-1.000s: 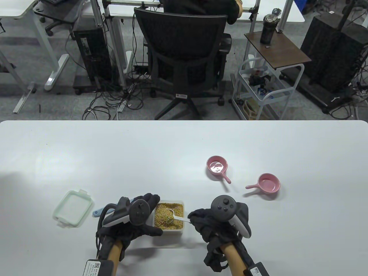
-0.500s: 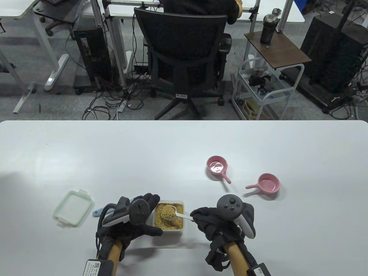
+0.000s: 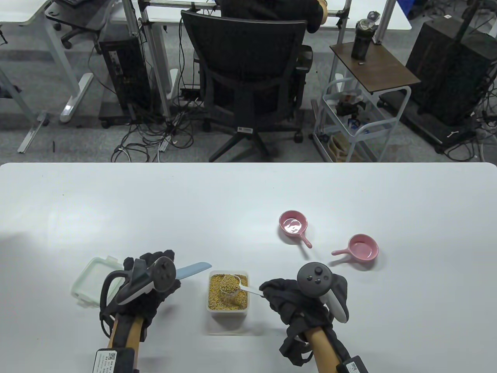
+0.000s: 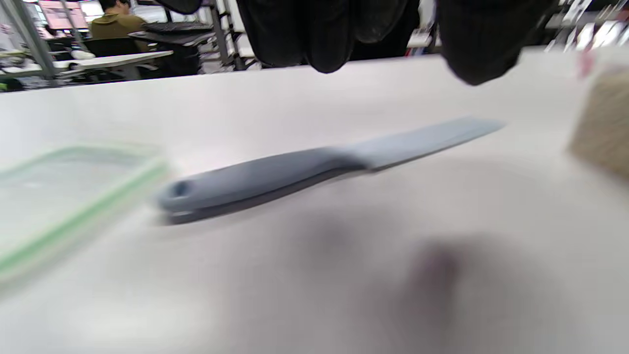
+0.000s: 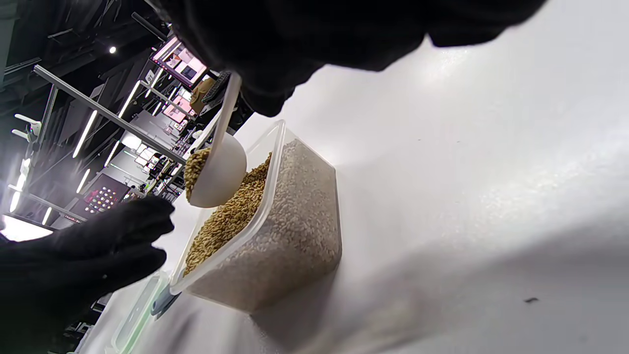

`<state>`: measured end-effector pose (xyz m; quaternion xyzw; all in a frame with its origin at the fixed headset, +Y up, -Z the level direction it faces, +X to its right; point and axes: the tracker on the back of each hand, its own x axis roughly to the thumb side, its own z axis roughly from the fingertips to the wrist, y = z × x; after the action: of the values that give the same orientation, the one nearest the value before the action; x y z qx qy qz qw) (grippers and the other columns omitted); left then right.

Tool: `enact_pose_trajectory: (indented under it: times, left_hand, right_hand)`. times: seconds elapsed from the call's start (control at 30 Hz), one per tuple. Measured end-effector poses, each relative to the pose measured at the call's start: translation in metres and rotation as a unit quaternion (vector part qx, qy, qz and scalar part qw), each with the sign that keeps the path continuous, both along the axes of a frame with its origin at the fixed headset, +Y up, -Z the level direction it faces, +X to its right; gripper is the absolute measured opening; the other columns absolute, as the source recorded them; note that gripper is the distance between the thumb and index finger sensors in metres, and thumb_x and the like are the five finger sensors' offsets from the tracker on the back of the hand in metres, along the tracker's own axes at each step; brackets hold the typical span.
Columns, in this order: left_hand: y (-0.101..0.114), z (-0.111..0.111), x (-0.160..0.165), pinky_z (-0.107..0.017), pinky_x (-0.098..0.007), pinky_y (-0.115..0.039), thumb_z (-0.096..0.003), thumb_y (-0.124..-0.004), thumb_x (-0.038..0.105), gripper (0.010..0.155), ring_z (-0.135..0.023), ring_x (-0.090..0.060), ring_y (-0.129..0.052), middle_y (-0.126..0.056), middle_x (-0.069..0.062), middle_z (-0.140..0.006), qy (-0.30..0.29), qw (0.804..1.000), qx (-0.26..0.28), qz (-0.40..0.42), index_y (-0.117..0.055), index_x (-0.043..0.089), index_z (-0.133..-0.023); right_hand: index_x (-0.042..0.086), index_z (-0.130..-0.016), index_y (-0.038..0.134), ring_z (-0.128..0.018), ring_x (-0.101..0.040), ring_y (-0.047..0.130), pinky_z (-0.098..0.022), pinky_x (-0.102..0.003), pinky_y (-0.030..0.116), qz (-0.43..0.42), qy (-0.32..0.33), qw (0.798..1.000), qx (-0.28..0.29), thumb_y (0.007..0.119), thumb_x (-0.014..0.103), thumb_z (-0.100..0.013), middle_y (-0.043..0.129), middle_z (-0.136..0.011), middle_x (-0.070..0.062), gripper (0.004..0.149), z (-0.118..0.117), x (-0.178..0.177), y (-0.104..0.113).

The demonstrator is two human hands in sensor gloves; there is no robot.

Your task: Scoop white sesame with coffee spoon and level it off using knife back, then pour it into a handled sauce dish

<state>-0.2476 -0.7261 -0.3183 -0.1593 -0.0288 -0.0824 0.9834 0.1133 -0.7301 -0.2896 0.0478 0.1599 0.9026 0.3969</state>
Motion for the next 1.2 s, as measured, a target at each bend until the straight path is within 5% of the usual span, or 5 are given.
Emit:
enact_pose_trajectory:
  times: [0.23, 0.8, 1.03, 1.2]
  left_hand:
    - [-0.017, -0.011, -0.008, -0.083, -0.068, -0.039, -0.0594, -0.074, 0.057, 0.070, -0.115, -0.025, -0.071, -0.066, 0.007, -0.120, 0.028, 0.992, -0.048, -0.113, -0.047, 0.034, -0.120]
    - [-0.034, -0.031, -0.011, -0.083, -0.070, -0.033, -0.0564, -0.070, 0.060, 0.053, -0.104, -0.020, -0.080, -0.076, 0.013, -0.102, 0.025, 0.987, -0.104, -0.117, -0.062, 0.036, -0.103]
    - [-0.034, -0.022, -0.015, -0.082, -0.071, -0.035, -0.0568, -0.071, 0.057, 0.044, -0.096, -0.017, -0.087, -0.084, 0.015, -0.094, 0.009, 0.993, -0.057, -0.100, -0.072, 0.039, -0.097]
    - [-0.015, -0.006, -0.009, -0.082, -0.069, -0.042, -0.0576, -0.074, 0.055, 0.045, -0.093, -0.017, -0.090, -0.087, 0.013, -0.093, -0.008, 0.999, 0.030, -0.042, -0.072, 0.038, -0.099]
  right_hand:
    - [0.012, -0.087, 0.091, -0.023, -0.016, 0.092, -0.025, -0.042, 0.082, 0.003, 0.001, 1.000, 0.006, 0.076, 0.029, -0.057, 0.098, -0.042, 0.002, 0.038, 0.000, 0.000, 0.000]
    - [0.013, -0.088, 0.091, -0.024, -0.017, 0.092, -0.026, -0.042, 0.082, -0.004, 0.003, 1.000, 0.005, 0.076, 0.029, -0.057, 0.097, -0.042, 0.001, 0.038, 0.001, 0.002, 0.001]
    - [0.013, -0.088, 0.091, -0.024, -0.017, 0.092, -0.026, -0.042, 0.082, -0.003, 0.003, 1.000, 0.003, 0.076, 0.029, -0.057, 0.097, -0.042, 0.001, 0.038, 0.001, 0.002, 0.001]
    - [0.013, -0.088, 0.091, -0.024, -0.017, 0.092, -0.026, -0.042, 0.082, -0.001, 0.002, 1.000, 0.003, 0.076, 0.029, -0.057, 0.097, -0.042, 0.001, 0.038, 0.001, 0.002, 0.002]
